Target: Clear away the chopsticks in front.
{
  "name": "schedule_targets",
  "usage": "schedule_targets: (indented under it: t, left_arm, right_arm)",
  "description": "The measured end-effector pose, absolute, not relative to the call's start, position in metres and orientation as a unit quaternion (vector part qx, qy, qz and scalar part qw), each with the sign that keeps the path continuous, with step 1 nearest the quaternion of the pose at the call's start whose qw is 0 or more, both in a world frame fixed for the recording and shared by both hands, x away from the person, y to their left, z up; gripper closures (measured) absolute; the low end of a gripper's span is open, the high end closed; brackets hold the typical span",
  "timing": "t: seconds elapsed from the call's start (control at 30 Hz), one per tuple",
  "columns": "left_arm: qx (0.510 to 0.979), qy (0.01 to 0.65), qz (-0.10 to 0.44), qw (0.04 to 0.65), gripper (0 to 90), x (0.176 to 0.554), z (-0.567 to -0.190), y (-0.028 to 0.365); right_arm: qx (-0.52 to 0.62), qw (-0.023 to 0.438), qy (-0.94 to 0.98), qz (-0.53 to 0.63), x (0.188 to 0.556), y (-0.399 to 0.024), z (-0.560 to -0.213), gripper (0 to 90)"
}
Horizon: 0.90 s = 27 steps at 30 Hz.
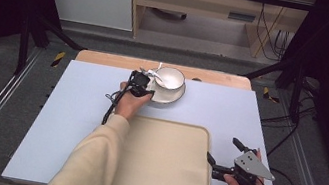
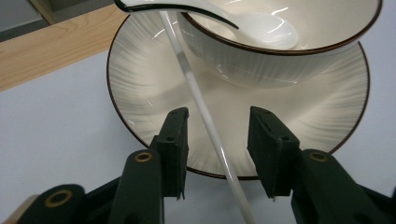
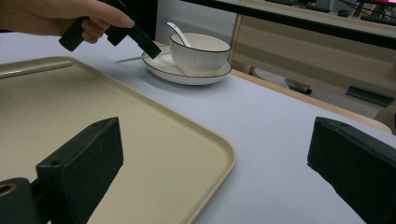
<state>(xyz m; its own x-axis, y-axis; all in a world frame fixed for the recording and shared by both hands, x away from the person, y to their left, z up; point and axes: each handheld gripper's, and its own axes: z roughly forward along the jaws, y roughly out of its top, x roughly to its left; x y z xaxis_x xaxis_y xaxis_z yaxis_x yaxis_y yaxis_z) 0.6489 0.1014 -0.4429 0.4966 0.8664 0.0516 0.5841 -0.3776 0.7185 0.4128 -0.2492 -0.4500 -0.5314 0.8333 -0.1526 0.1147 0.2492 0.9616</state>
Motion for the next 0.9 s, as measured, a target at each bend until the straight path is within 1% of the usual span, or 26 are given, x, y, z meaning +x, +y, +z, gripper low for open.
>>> schedule_targets:
  t: [0.37,0.7,0.9]
  left_arm:
    - [0.794,0.467,0.220,0.321,71.5,0.651,-0.449,0.096]
    - [0.780,0.487,0.230,0.318,78.2,0.650,-0.453,0.094]
    - [0.766,0.503,0.247,0.316,84.5,0.649,-0.454,0.098]
  right_arm:
    - [0.332,0.346,0.712,0.513,0.413,-0.248,-0.450,3.5]
    - [0.331,0.345,0.714,0.512,0.413,-0.248,-0.451,3.5]
    - [0.330,0.343,0.715,0.511,0.413,-0.247,-0.452,3.5]
